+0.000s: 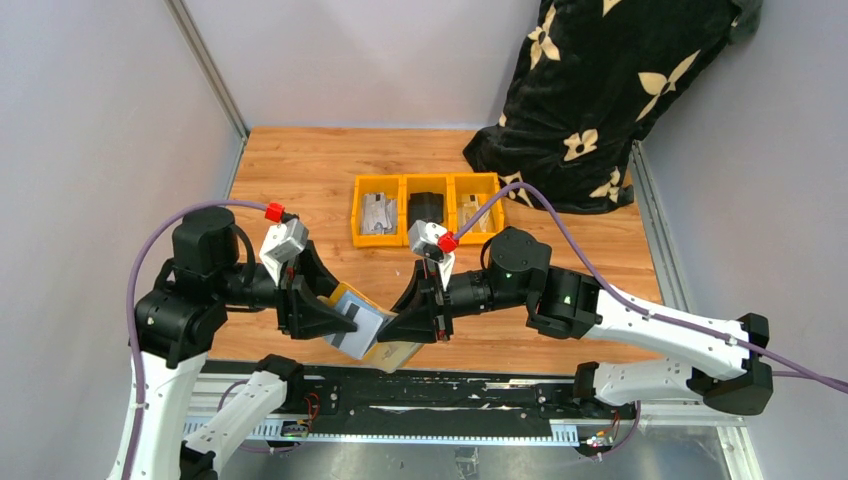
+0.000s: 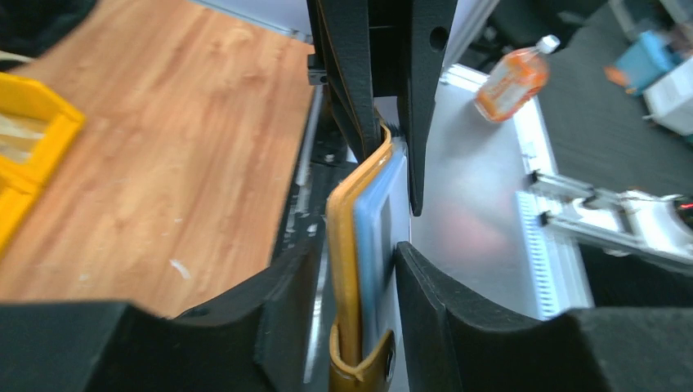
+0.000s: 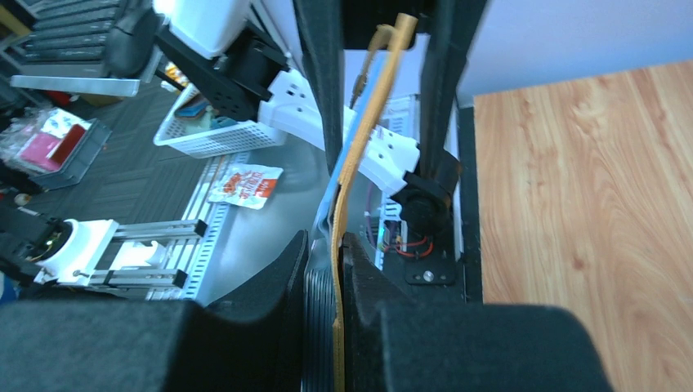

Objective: Take the credit cards out of the card holder
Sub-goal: Remove the credit card from the card holder.

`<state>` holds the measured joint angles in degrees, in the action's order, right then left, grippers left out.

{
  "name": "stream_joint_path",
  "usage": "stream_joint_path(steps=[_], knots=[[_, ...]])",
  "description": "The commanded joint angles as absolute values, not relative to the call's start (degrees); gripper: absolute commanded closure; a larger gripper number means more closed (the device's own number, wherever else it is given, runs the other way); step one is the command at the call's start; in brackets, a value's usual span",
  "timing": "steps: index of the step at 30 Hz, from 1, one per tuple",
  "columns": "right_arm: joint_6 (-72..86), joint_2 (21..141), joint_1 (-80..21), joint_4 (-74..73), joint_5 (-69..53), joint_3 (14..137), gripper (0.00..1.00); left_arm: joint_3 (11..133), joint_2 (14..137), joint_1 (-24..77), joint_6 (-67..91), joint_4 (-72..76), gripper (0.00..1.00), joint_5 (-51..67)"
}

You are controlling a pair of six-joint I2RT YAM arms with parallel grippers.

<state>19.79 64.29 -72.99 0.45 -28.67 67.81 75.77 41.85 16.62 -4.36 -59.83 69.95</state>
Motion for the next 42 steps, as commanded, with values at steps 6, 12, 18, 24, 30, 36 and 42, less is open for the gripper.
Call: stream_joint_path(steps=[6,12,18,24,30,36,42], knots=[[23.1,62.8,-69.5,9.8,-39.0,67.3,1.00,75.4,44.0,16.5,2.0,-60.0,0.52,76.9],[23.5,63.5,-68.7,10.5,-42.7,66.8,1.00,76.3,44.9,16.5,2.7,-60.1,0.77,78.3],[23.3,64.1,-68.6,10.8,-45.6,66.6,1.00,76.9,45.7,16.5,3.9,-60.2,0.89,80.2],[24.4,65.2,-67.2,11.3,-48.4,66.4,1.00,77.2,46.0,16.5,4.8,-60.2,0.96,79.9],[30.3,67.5,-64.6,15.5,-51.7,65.6,1.00,77.9,46.3,16.5,5.3,-60.1,1.00,77.2],[32.8,69.6,-63.0,17.0,-52.2,65.6,0.75,76.7,47.2,16.3,7.3,-59.9,1.00,71.9],[34.1,67.7,-59.6,18.1,-51.3,63.4,0.56,74.2,47.7,13.9,14.1,-56.3,1.00,70.5]])
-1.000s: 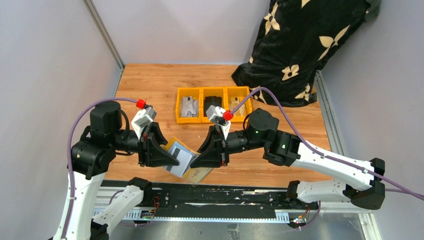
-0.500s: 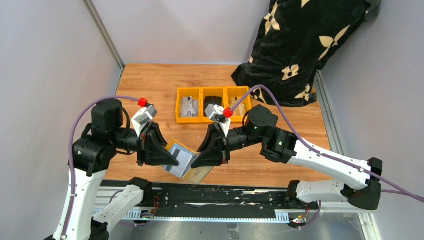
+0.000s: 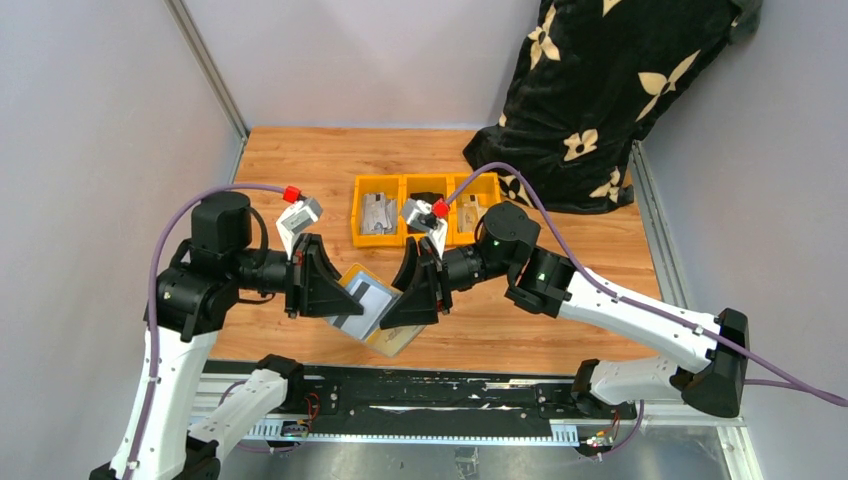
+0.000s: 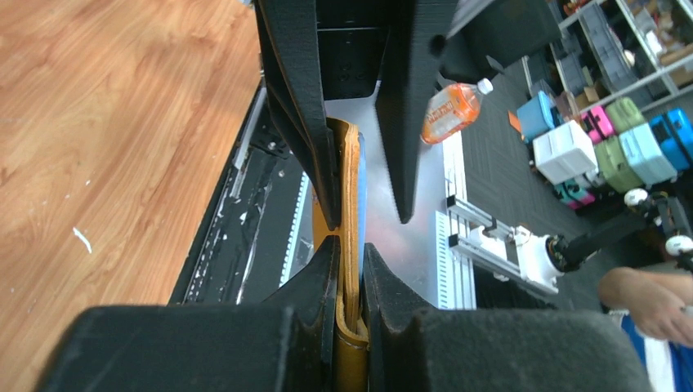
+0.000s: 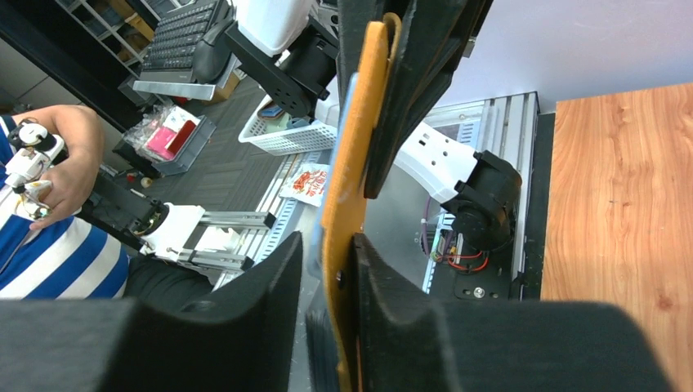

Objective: Take the credit cards out of the card holder
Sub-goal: Remove the credit card from the card holder.

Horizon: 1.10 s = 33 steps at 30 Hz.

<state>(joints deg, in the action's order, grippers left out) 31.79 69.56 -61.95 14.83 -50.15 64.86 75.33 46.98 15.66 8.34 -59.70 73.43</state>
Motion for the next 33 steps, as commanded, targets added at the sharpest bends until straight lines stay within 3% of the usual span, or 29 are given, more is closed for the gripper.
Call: stream_joint_path(steps=[1,7,14,17,25,33], knots=[[34.5,66.8,-58.7,18.4,-50.9,62.7,0.53,74.0,47.6,13.4,14.4,-55.8,1.00,70.1],[36.1,61.6,-53.4,17.6,-44.1,59.6,0.41,69.1,44.1,11.2,26.4,-43.8,1.00,68.5],[34.5,52.9,-51.9,11.3,-23.9,56.8,0.39,67.1,43.1,11.0,30.9,-38.4,1.00,67.9],[35.6,50.1,-51.9,12.1,-21.3,56.1,0.40,67.2,43.3,10.9,31.5,-37.8,1.00,67.7],[45.4,54.8,-53.0,22.5,-34.4,56.3,0.43,67.0,43.4,10.7,32.5,-36.0,1.00,67.7],[49.2,63.2,-56.9,29.3,-37.9,54.8,0.46,66.9,43.0,10.6,33.8,-34.2,1.00,67.8]])
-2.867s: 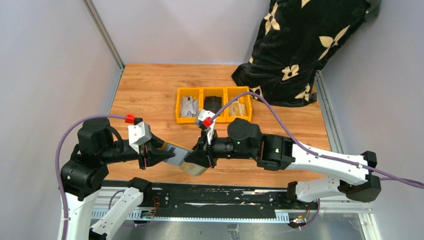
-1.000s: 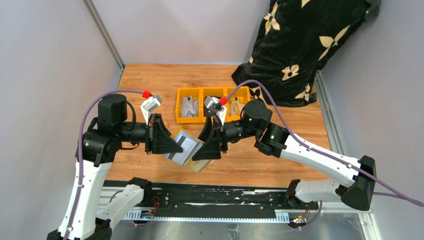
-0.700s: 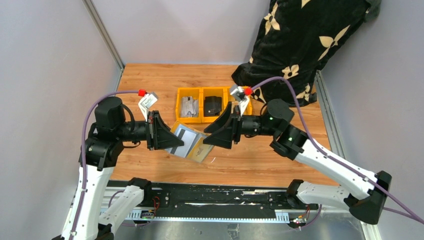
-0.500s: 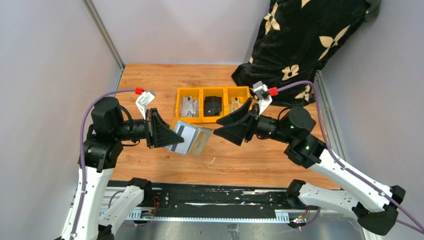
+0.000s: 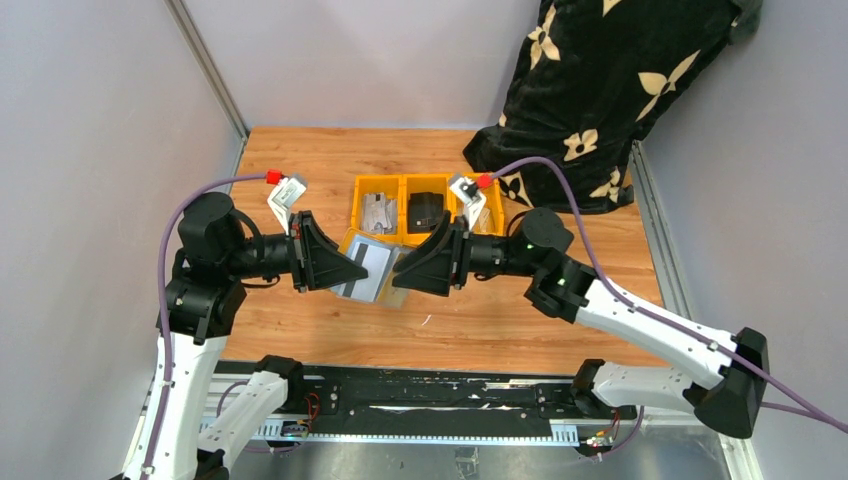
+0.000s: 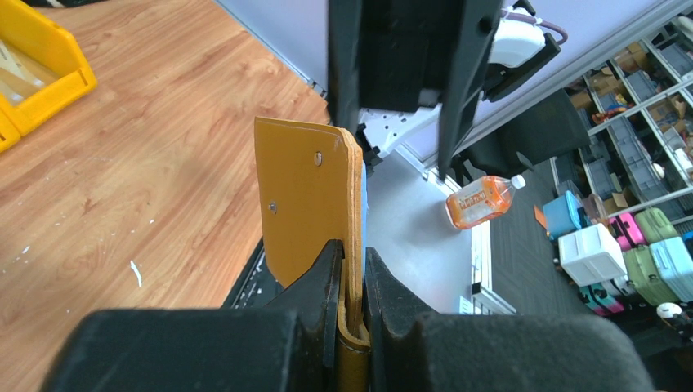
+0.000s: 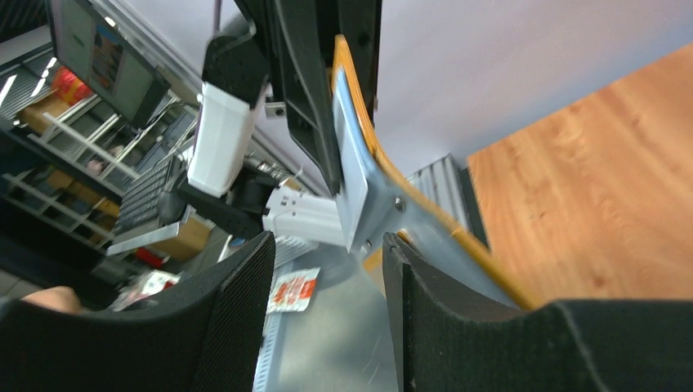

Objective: Take the credit cards out of the card holder
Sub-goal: Remove the credit card from the card holder.

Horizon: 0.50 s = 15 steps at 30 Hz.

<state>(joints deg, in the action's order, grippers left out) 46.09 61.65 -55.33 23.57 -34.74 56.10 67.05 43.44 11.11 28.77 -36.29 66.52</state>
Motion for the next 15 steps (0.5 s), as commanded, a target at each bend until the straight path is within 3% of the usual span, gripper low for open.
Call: stream_joint_path(steps=[1,11,15], knots=[[49.5,63.6,-56.9,30.1,-37.9,54.6,0.46,66.9,43.0,10.6,33.8,-34.2,1.00,67.9],[53.8,69.1,-56.9,37.8,-38.7,55.2,0.50,66.1,42.7,10.6,33.2,-34.0,1.00,68.4],[56.7,71.2,-57.0,42.5,-39.9,55.4,0.56,66.1,42.5,10.6,33.0,-34.2,1.00,68.8]])
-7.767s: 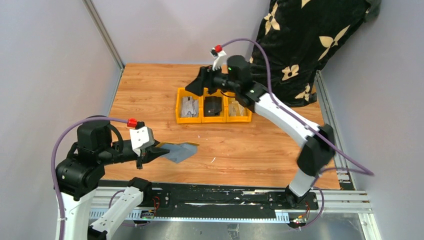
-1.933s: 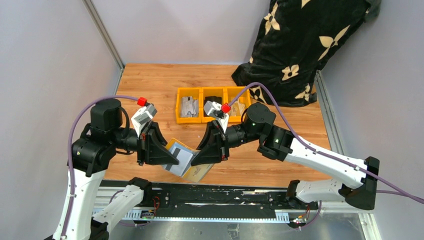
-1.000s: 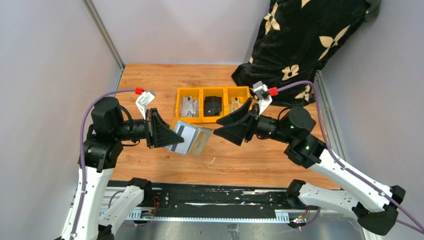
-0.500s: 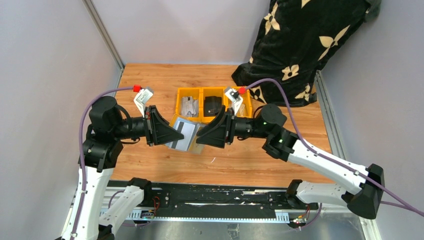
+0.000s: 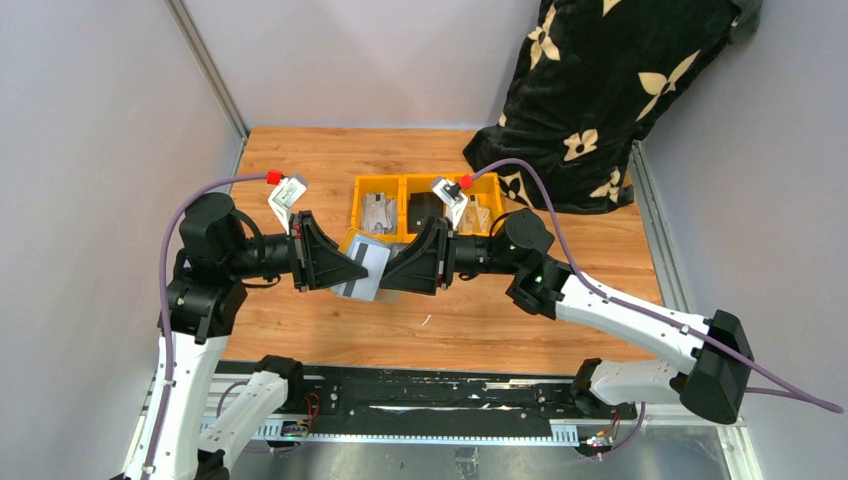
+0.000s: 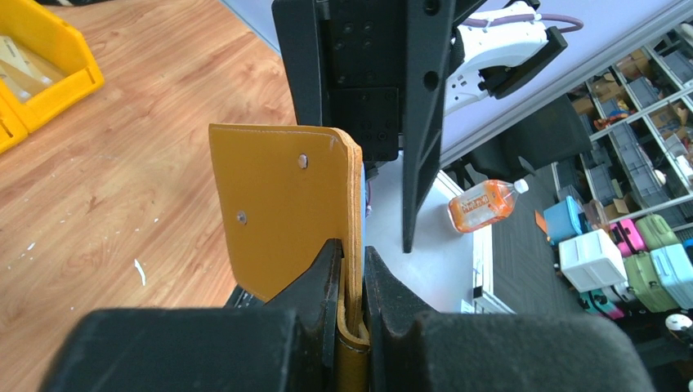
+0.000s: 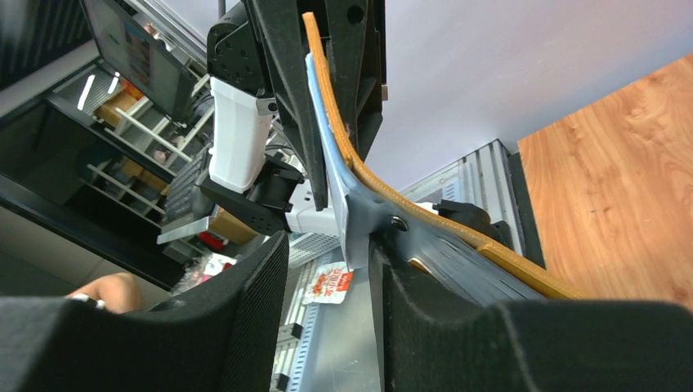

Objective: Take the credit cards out of the card holder
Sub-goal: Remove the credit card from the card holder.

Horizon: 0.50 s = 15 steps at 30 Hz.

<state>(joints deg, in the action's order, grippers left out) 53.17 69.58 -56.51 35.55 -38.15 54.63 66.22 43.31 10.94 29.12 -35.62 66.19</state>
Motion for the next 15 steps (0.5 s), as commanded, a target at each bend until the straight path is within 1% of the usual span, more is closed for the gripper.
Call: stream_joint_path(steps=[1,5,6,8,10,12,15], knots=[[57.3,71.5,-57.0,43.7,-40.1,55.4,0.59,66.1,42.5,10.6,33.0,-34.1,1.00,68.9],[59.6,72.1,-57.0,47.4,-40.4,54.9,0.76,65.7,42.0,10.6,31.6,-35.1,1.00,69.1],[59.9,72.1,-57.0,47.9,-40.5,54.9,0.81,65.6,41.8,10.6,30.8,-35.8,0.97,69.1],[60.2,72.0,-57.0,48.2,-40.5,54.8,0.90,64.9,41.7,10.6,29.3,-36.9,0.84,69.3],[60.3,71.9,-57.0,48.2,-40.5,54.6,0.99,64.3,41.7,10.6,27.3,-38.5,0.66,69.6],[60.3,71.8,-57.0,47.7,-40.7,54.4,1.00,63.9,41.8,10.6,27.0,-38.7,0.58,70.5],[60.3,71.8,-57.0,47.0,-40.9,54.2,1.00,63.5,41.9,10.6,28.2,-37.7,0.53,72.4]])
